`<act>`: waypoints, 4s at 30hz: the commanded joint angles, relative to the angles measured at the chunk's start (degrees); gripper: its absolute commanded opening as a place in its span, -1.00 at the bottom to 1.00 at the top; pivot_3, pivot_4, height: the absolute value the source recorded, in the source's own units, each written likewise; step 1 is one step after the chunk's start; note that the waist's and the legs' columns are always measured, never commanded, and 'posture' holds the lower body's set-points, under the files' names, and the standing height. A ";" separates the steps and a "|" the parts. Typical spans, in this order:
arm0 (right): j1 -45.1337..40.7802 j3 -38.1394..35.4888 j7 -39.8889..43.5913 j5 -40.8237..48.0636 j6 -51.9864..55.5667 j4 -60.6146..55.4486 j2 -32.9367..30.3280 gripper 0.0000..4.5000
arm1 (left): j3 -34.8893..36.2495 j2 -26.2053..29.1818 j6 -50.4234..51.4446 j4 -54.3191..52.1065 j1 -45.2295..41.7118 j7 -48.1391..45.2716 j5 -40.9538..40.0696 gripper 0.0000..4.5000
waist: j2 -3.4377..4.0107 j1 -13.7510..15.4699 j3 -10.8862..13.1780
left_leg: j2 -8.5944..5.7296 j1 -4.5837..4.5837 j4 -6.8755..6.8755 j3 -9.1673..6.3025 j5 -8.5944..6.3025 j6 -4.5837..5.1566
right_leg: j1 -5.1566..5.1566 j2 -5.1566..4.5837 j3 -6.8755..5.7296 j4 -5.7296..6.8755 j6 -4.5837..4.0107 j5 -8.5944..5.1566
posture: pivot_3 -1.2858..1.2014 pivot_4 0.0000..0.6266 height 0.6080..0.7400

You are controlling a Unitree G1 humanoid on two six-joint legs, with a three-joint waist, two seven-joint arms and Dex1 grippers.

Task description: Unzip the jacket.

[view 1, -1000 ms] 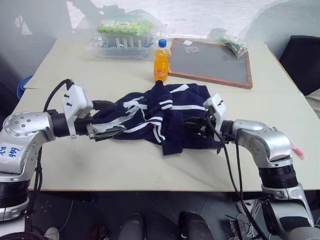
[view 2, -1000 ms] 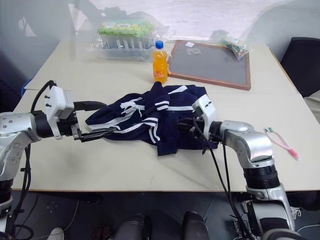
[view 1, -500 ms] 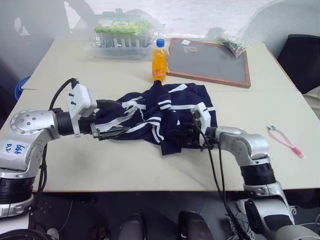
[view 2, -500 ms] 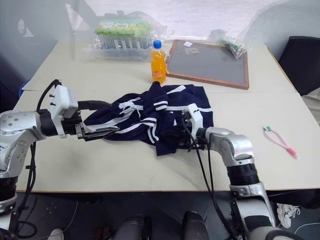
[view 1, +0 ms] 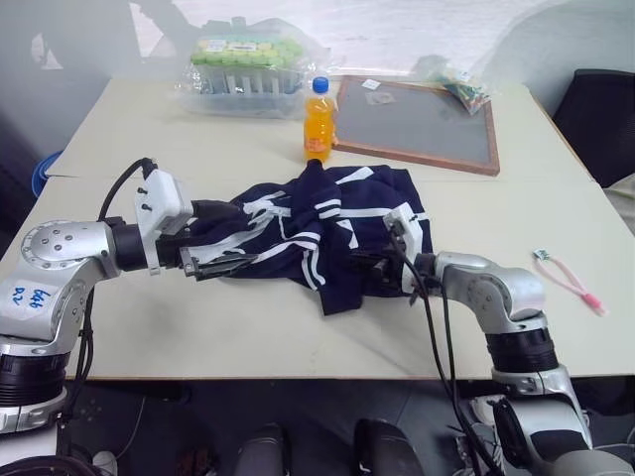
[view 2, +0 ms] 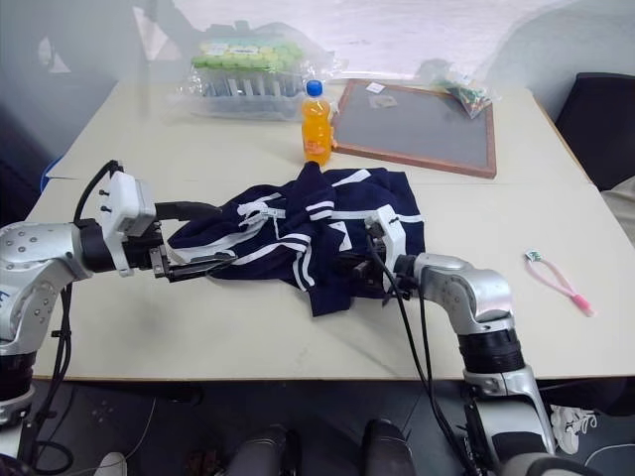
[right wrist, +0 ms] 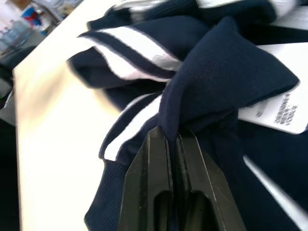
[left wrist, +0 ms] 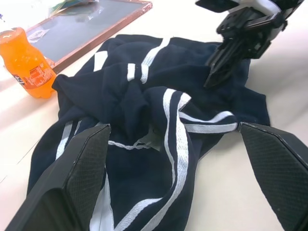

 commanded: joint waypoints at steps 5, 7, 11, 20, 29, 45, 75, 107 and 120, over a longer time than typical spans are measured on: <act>14.13 4.35 14.35 -0.93 -9.39 -16.39 -17.73 -0.97 | 0.08 0.05 -1.62 -0.49 -1.05 -1.20 -0.09 1.00 | -0.14 0.18 -0.01 | -0.02 -0.01 0.00 0.01 -0.03 0.03 | 0.02 -0.02 -0.02 -0.09 0.00 0.00 | 0.03 -0.52 1.00; 14.66 5.50 10.76 -3.94 -11.59 -15.25 -16.60 -0.97 | -0.48 -0.25 -1.85 -0.15 -1.43 -1.36 0.16 1.00 | -0.18 -0.43 0.00 | 0.02 0.07 0.02 0.12 -0.02 0.02 | 0.03 -0.02 0.04 -0.06 0.01 0.00 | 0.03 -0.52 1.00; 12.57 5.18 3.84 -7.15 -12.40 -11.39 -12.33 -0.77 | -1.30 -0.75 -1.94 0.02 -1.91 -1.58 0.32 1.00 | -0.18 -0.59 0.00 | 0.08 0.19 0.00 0.12 0.02 -0.05 | 0.02 0.00 0.09 0.05 0.00 0.00 | 0.03 -0.52 1.00; 9.86 4.99 5.34 -14.02 -21.84 -9.68 -16.06 0.45 | -2.86 -0.41 -3.30 0.44 -0.52 -2.69 1.95 1.00 | -0.18 0.35 0.00 | 0.00 0.05 0.03 0.10 -0.01 -0.01 | 0.02 -0.02 0.03 -0.03 0.00 0.00 | 0.03 -0.52 1.00; 3.90 3.10 20.30 -19.35 -43.26 -0.41 -28.39 0.73 | -9.10 2.50 -18.62 10.60 -0.38 -8.50 13.79 1.00 | -0.16 -0.07 0.01 | 0.03 0.08 0.00 0.18 -0.01 -0.01 | 0.02 0.00 0.02 -0.09 0.00 0.00 | 0.03 -0.52 1.00; -7.30 15.98 26.17 -34.96 -66.71 29.62 -17.85 0.55 | -20.82 -3.41 -38.26 34.13 -10.21 -12.51 28.27 1.00 | -0.16 -0.30 0.01 | 0.06 0.14 0.07 0.27 -0.01 -0.01 | 0.01 -0.01 -0.09 0.03 0.00 0.00 | 0.03 -0.52 1.00; 19.77 2.77 35.38 -14.32 -45.03 -8.35 -34.24 -1.00 | -8.98 13.48 -29.39 2.94 23.35 -16.91 20.88 -0.99 | -0.15 -0.10 0.00 | 0.09 0.26 0.09 -0.04 -0.06 0.05 | 0.13 -0.19 -0.37 0.05 -0.02 -0.01 | 0.03 -0.52 1.00; 18.45 -12.17 22.28 6.77 -22.31 -19.80 -30.21 1.00 | -9.21 10.40 -2.75 3.30 -6.99 -24.63 -1.29 0.86 | -0.12 1.05 -0.02 | 0.02 0.18 0.17 -0.37 -0.07 0.06 | 0.18 -0.20 -0.45 0.07 -0.02 -0.01 | 0.03 -0.52 1.00; 20.62 -13.67 10.94 6.17 -21.22 -24.51 -27.05 1.00 | -29.87 -14.68 -27.29 31.35 -24.42 -24.99 22.08 0.86 | -0.24 1.37 0.04 | -0.03 0.02 0.30 0.08 -0.08 0.08 | 0.15 -0.16 -0.57 0.04 -0.01 -0.01 | 0.03 -0.52 1.00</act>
